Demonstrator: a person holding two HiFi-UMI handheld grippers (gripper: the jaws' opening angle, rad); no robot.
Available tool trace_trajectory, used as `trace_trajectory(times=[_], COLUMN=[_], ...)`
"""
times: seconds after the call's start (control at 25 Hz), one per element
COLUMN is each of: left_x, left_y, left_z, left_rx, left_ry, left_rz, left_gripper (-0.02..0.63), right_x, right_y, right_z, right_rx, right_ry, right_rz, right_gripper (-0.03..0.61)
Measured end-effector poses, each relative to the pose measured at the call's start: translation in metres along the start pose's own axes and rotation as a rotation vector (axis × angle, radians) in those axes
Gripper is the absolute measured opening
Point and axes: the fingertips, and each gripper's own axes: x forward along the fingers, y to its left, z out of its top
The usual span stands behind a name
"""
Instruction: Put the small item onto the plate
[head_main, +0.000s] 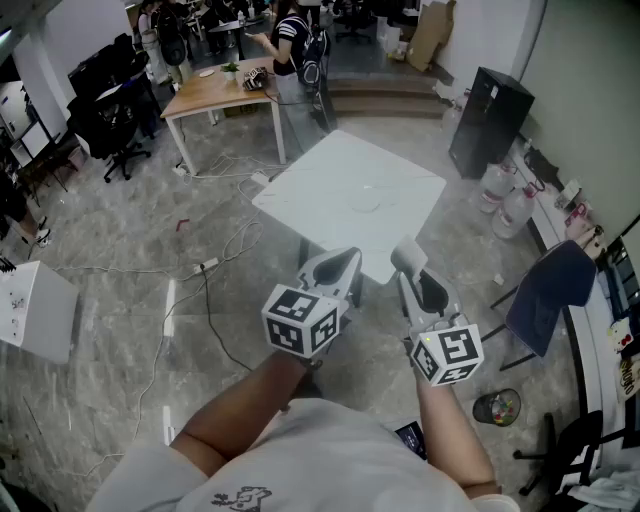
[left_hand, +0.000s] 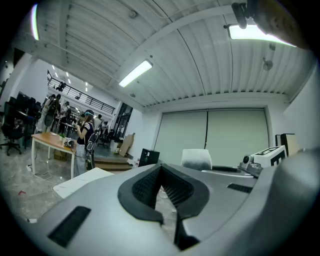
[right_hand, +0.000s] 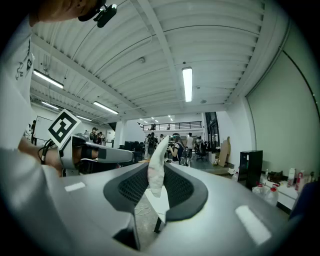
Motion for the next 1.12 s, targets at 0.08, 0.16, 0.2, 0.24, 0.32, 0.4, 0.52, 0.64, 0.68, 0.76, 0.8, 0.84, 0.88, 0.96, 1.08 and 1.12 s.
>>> trace_trajectory(times=[0.08, 0.16, 0.2, 0.24, 0.32, 0.4, 0.52, 0.64, 0.68, 0.76, 0.8, 0.84, 0.88, 0.96, 1.08, 1.12], left_x=[-0.003, -0.004, -0.004, -0.003, -0.003, -0.003, -0.003, -0.002, -0.001, 0.0, 0.001, 0.002, 0.003, 0.007, 0.012, 0.014], left_y=[0.001, 0.001, 0.0, 0.0, 0.0, 0.001, 0.002, 0.006, 0.008, 0.011, 0.013, 0.014, 0.015, 0.021, 0.037, 0.043], left_z=[0.0, 0.0, 0.0, -0.001, -0.001, -0.001, 0.0, 0.0, -0.001, -0.002, -0.002, -0.002, -0.002, -0.001, 0.0, 0.001], left_rx=[0.001, 0.004, 0.005, 0.005, 0.004, 0.002, 0.002, 0.002, 0.002, -0.001, -0.002, -0.002, -0.001, -0.002, -0.007, -0.009], left_ry=[0.001, 0.003, 0.004, 0.005, 0.005, 0.006, 0.009, 0.013, 0.015, 0.018, 0.018, 0.019, 0.019, 0.02, 0.02, 0.019], left_rz=[0.001, 0.001, 0.001, 0.002, 0.002, 0.002, 0.002, 0.003, 0.002, -0.001, -0.002, -0.003, -0.005, -0.008, -0.01, -0.01], left_gripper=[0.008, 0.007, 0.007, 0.008, 0.006, 0.007, 0.007, 0.006, 0.007, 0.007, 0.007, 0.008, 0.008, 0.008, 0.007, 0.008], right_x=[0.001, 0.0, 0.0, -0.001, -0.001, 0.0, 0.0, 0.003, 0.005, 0.008, 0.01, 0.012, 0.014, 0.021, 0.036, 0.043], right_y=[0.002, 0.003, 0.003, 0.003, 0.003, 0.004, 0.003, 0.002, 0.003, 0.004, 0.004, 0.004, 0.003, 0.003, 0.003, 0.003], right_z=[0.0, 0.0, 0.0, 0.001, 0.001, 0.002, 0.003, 0.003, 0.002, 0.002, 0.001, 0.001, 0.001, -0.001, -0.003, -0.004], right_rx=[0.008, 0.012, 0.013, 0.013, 0.013, 0.012, 0.019, 0.039, 0.044, 0.047, 0.047, 0.047, 0.047, 0.047, 0.046, 0.046], right_ry=[0.001, 0.001, 0.001, 0.0, -0.002, -0.003, -0.005, -0.002, -0.001, 0.0, 0.001, 0.002, 0.003, 0.007, 0.017, 0.02], right_rz=[0.001, 0.0, 0.0, 0.001, 0.002, 0.001, -0.002, 0.003, 0.006, 0.009, 0.01, 0.011, 0.011, 0.011, 0.01, 0.01], right_gripper=[0.089, 0.089, 0.089, 0.089, 0.089, 0.089, 0.089, 0.089, 0.089, 0.089, 0.089, 0.089, 0.089, 0.089, 0.087, 0.087])
